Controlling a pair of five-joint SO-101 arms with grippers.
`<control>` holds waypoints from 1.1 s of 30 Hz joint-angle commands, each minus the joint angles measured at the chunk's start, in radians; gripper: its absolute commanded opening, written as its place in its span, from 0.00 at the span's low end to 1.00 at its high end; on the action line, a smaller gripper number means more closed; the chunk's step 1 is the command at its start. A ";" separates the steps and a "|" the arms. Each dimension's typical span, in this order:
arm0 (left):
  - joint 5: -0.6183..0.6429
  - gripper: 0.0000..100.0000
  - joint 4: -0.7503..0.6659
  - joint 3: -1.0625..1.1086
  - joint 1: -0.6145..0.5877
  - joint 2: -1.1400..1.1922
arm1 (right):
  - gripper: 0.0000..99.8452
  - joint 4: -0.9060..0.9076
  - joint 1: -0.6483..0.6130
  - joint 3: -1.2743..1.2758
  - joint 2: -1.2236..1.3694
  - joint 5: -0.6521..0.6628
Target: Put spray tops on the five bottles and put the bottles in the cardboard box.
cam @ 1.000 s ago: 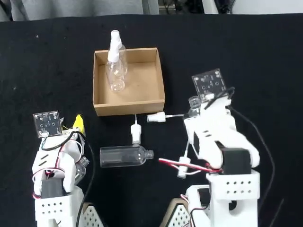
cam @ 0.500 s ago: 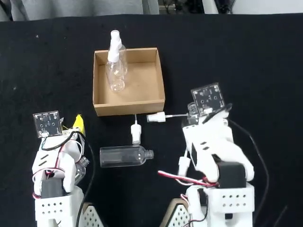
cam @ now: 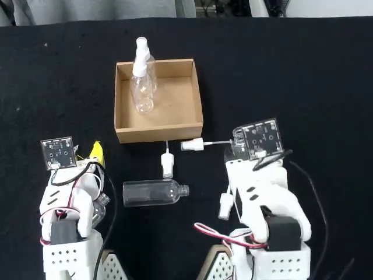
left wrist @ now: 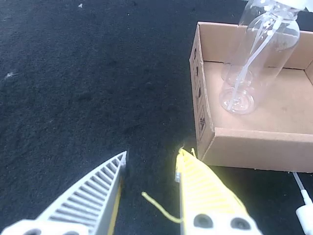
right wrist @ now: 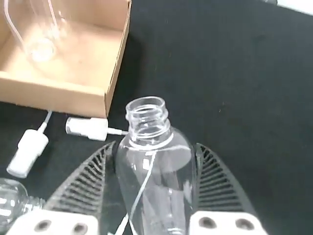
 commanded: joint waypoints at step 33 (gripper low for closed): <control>0.005 0.27 0.342 -0.401 0.160 -0.006 | 0.09 -0.032 0.123 0.150 -0.363 -0.052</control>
